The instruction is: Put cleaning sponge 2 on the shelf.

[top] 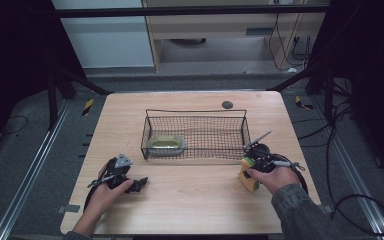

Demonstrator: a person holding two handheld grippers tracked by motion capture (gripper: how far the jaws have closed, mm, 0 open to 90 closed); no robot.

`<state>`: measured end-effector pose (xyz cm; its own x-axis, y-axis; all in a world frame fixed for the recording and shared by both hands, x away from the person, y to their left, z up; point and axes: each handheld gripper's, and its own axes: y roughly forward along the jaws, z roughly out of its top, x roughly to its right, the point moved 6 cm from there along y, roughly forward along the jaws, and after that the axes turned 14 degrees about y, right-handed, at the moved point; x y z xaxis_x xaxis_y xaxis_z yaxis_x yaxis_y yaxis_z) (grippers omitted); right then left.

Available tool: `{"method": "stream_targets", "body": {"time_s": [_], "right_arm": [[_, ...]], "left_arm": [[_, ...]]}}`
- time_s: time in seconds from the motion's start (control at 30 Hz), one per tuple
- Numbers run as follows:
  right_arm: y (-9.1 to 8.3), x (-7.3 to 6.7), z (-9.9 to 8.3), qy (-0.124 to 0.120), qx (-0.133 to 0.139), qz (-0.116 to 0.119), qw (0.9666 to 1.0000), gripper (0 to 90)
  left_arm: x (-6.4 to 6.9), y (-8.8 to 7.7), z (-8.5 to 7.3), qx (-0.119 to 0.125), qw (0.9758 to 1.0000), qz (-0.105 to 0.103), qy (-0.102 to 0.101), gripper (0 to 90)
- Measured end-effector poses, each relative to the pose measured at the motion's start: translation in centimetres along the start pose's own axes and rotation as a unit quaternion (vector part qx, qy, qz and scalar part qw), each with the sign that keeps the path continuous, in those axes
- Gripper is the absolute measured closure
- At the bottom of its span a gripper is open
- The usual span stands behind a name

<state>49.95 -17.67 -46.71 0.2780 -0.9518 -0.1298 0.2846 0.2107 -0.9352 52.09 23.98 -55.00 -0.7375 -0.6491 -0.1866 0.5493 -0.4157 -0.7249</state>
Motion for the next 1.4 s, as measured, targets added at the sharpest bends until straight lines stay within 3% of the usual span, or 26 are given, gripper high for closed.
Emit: {"method": "stream_targets", "body": {"time_s": [0.47,0.9,1.13,1.4], "right_arm": [[-2.0,3.2,0.6,0.006,0.048,-0.004,0.9988,63.9],[-4.6,5.6,3.6,0.013,0.092,-0.033,0.9951,64.0],[-7.2,6.0,6.4,0.004,0.126,-0.043,0.9911,64.0],[-8.8,5.1,9.6,-0.007,0.16,-0.042,0.9862,64.0]], "left_arm": [[-0.1,0.1,0.0,0.009,1.0,0.003,-0.002,0.0],[-0.1,0.1,0.0,0.011,0.9999,0.003,-0.002,0.0],[-0.1,0.1,0.0,0.013,0.9999,0.004,-0.003,0.0],[-0.1,0.1,0.0,0.014,0.9999,0.004,-0.003,0.0]]}}
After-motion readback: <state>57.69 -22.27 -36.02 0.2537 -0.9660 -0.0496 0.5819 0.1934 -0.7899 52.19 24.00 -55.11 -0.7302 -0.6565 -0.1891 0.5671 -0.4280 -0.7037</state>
